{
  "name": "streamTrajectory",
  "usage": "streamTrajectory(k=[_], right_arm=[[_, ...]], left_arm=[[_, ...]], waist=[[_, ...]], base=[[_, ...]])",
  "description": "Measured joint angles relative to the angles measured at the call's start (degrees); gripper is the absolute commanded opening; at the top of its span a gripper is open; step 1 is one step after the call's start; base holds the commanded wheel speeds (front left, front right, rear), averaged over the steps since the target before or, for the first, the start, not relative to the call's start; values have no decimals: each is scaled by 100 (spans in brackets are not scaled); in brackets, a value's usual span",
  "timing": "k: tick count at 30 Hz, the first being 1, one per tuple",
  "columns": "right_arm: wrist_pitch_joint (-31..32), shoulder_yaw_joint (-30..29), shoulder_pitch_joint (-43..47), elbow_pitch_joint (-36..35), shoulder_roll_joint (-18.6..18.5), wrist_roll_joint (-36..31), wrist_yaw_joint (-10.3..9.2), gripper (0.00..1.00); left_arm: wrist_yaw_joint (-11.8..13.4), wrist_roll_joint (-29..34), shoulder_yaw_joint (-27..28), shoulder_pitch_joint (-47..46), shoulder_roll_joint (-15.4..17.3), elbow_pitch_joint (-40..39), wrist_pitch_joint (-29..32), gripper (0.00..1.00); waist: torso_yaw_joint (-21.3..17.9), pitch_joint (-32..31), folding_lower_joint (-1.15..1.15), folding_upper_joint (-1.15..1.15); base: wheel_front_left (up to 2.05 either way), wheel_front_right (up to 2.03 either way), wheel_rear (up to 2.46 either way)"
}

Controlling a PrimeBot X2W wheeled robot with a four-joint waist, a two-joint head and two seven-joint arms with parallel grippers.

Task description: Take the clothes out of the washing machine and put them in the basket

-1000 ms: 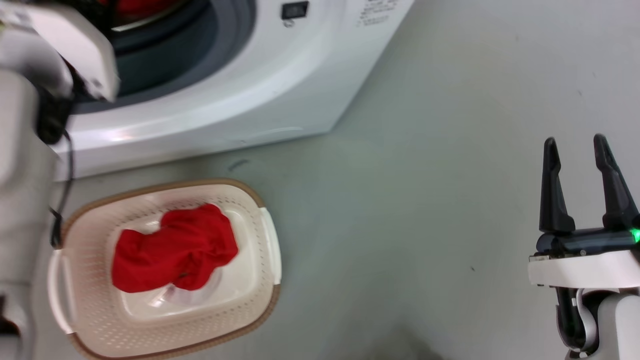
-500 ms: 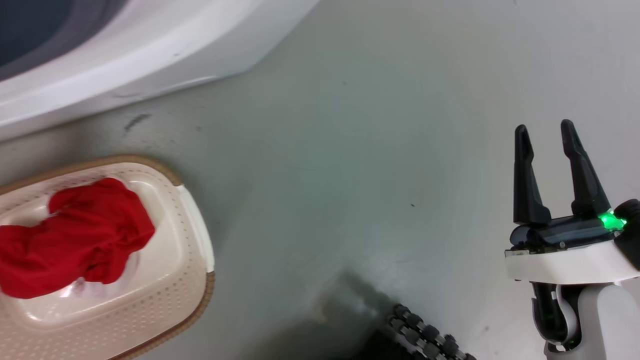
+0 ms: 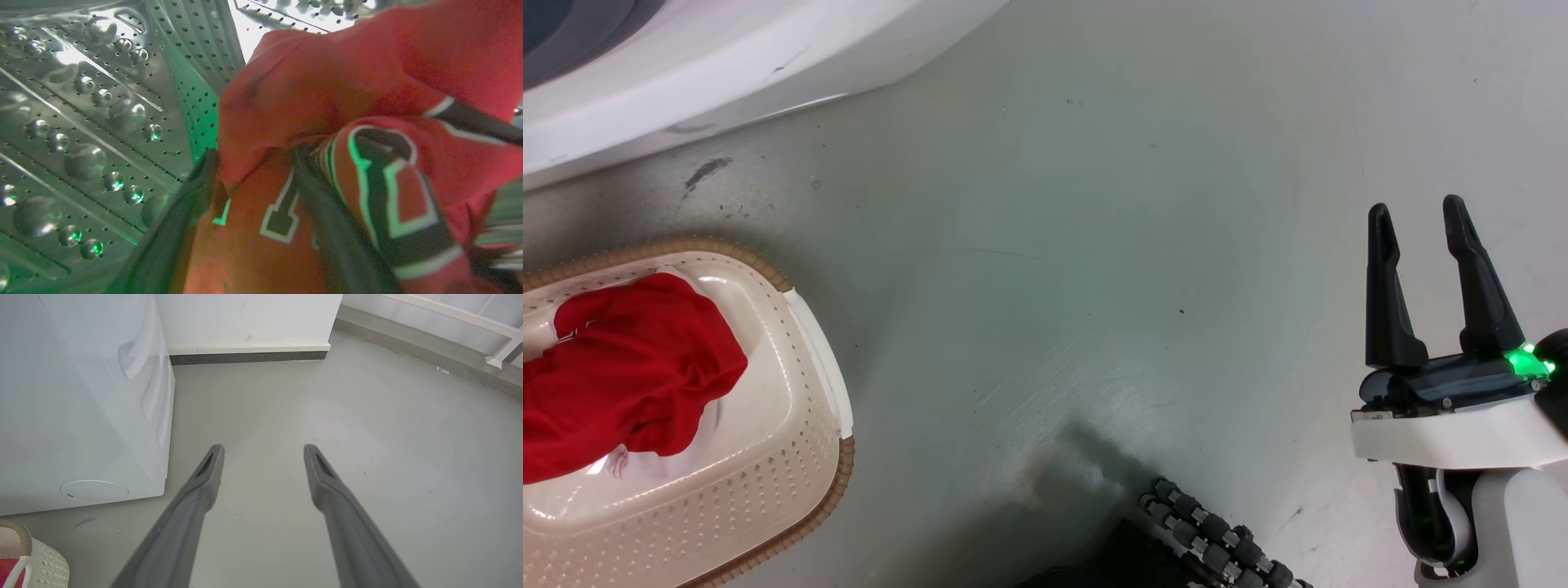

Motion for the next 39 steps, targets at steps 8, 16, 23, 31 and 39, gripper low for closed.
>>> streamTrajectory(k=[8, 16, 23, 31, 39], right_arm=[[0, 2, -62, -30, 0, -31, -1, 100], [0, -178, -219, -42, 2, -255, 0, 100], [0, -421, -303, -38, 4, -598, -1, 100], [0, -513, -261, -11, 7, -969, 0, 100], [0, -566, -8, 60, 7, -1305, 0, 100]], left_arm=[[-33, -5, -58, -151, 33, 86, -478, 0], [-51, -2, -125, -97, -44, 60, -1786, 0], [-77, -254, -154, 342, -302, 231, -2956, 0], [-82, -824, -136, 1330, -621, 389, -4174, 0], [-82, -1066, -347, 2408, -868, 80, -4736, 0]], waist=[[41, 37, 0, 0], [276, -156, 0, 0], [660, -555, 0, 0], [1095, -1239, -1, 0], [1525, -2021, -1, 0]], base=[[0, 0, 0], [0, 0, 0], [0, 0, 0], [0, 0, 0], [0, 0, 0]])
